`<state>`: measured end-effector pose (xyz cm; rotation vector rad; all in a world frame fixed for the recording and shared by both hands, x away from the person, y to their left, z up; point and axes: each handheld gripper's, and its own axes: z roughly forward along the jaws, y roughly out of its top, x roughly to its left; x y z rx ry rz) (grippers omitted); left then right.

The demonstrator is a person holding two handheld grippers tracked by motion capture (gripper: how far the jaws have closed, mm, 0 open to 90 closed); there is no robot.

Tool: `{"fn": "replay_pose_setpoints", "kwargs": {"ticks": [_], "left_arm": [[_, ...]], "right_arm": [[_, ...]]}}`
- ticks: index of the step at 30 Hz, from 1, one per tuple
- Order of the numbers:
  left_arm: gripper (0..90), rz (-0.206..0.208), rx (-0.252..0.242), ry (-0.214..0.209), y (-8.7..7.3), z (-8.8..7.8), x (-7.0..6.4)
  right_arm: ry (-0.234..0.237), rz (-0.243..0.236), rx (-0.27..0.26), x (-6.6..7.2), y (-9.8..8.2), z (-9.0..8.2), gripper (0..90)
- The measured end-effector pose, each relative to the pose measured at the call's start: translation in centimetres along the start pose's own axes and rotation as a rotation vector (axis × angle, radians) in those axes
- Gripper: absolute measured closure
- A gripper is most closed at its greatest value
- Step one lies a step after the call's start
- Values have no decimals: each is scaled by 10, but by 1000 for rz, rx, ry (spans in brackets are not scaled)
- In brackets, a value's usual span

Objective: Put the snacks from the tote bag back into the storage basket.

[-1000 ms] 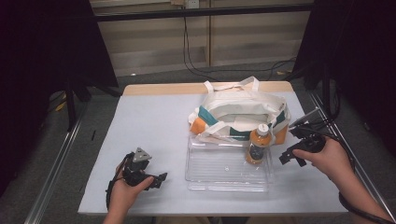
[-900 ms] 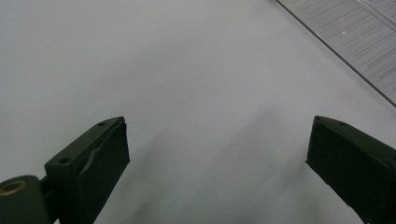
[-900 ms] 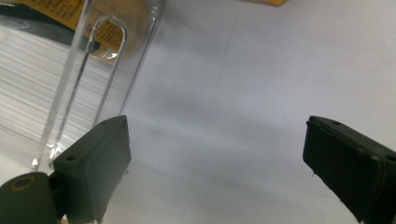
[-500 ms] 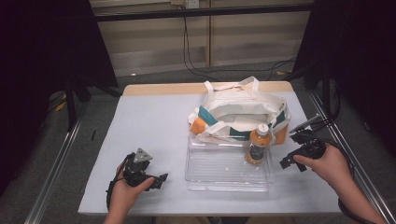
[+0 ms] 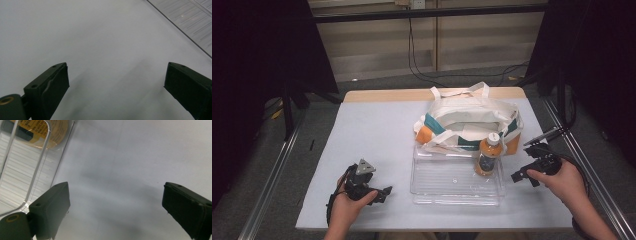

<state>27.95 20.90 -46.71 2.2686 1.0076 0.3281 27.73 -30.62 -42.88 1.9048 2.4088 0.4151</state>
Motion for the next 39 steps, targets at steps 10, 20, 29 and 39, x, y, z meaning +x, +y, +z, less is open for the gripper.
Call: {"fn": "replay_pose_setpoints", "kwargs": {"ticks": [10, 20, 29, 39], "left_arm": [[52, -2, -4, 1, 0, 1, -1], [52, -3, 0, 6, 0, 0, -1], [50, -14, -12, 2, 1, -1, -3], [50, -15, -24, 6, 1, -2, -2]], "right_arm": [[17, -8, -11, 1, -7, 9, 78], [18, 9, -68, -4, -15, 12, 77], [36, 41, -102, -8, -23, 12, 77], [44, 40, -133, -8, -24, 8, 76]]}}
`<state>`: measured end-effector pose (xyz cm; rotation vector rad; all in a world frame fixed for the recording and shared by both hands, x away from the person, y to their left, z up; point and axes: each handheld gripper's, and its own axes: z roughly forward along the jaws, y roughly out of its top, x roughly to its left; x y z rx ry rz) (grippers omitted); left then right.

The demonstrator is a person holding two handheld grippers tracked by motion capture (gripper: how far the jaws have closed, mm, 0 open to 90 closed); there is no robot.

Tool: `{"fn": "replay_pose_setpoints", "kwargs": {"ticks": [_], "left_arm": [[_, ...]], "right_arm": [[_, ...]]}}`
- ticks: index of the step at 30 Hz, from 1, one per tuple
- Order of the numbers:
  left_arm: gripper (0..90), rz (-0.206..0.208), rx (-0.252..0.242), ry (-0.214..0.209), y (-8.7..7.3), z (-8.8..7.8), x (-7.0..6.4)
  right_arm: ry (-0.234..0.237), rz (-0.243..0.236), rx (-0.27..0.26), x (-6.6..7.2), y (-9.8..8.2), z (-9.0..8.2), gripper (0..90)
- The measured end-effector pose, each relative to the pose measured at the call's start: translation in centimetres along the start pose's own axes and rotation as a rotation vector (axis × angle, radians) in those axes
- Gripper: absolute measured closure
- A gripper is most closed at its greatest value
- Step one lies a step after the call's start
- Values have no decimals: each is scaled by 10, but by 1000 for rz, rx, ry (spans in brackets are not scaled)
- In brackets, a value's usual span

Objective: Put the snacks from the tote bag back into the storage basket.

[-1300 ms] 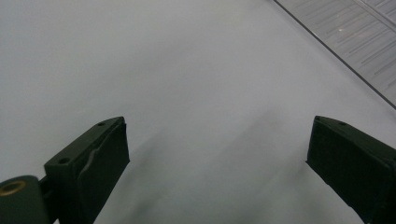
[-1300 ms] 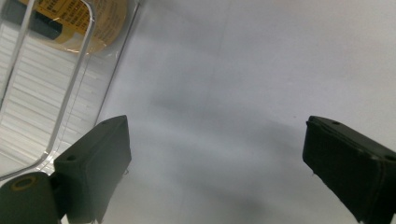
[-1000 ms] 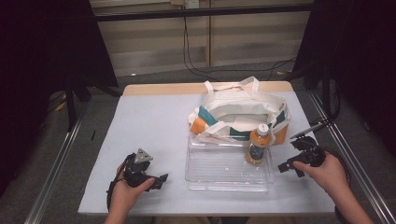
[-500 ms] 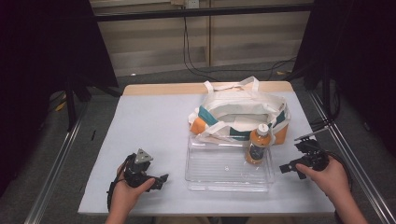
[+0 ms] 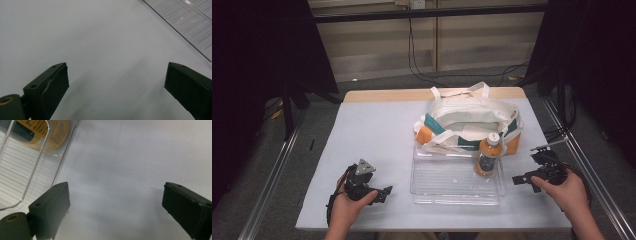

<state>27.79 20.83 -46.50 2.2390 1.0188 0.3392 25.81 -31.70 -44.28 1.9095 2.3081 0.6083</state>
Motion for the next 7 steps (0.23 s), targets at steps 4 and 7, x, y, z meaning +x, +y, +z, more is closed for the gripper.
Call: {"fn": "replay_pose_setpoints", "kwargs": {"ticks": [4, 7], "left_arm": [[50, -10, -3, 3, -1, -1, 0], [50, -19, -6, 4, -1, -1, 0]], "right_arm": [[4, -8, -6, 2, 0, 3, 76], [8, -21, -23, 3, 0, 3, 75]]}}
